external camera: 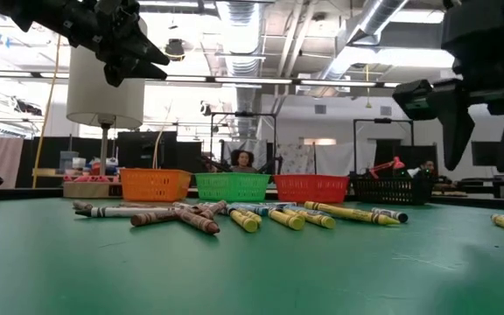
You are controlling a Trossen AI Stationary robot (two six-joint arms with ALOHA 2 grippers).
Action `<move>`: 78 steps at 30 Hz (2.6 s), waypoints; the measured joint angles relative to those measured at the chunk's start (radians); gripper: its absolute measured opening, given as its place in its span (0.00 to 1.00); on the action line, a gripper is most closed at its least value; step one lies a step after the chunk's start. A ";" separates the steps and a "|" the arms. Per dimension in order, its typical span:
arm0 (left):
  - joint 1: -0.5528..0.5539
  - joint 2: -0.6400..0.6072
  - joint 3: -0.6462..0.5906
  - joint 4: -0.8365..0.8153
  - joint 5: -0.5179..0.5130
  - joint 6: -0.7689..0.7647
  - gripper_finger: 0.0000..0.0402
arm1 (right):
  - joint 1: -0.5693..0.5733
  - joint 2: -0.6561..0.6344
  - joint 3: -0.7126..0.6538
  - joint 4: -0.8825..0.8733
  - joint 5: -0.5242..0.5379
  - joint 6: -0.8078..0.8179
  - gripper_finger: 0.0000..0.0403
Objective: Sort crayons
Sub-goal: Put the yellow/green crayon into the black bin
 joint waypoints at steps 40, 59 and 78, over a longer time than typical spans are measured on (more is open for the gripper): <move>-0.088 0.074 -0.113 0.154 0.078 -0.229 0.48 | 0.116 0.189 0.263 -0.604 0.205 1.544 0.44; -0.188 0.136 -0.112 0.250 0.108 -0.248 0.48 | 0.302 0.190 0.111 -0.597 0.123 1.936 0.44; -0.188 0.136 -0.111 0.246 0.097 -0.234 0.48 | 0.330 0.175 -0.024 -0.421 0.024 2.056 0.20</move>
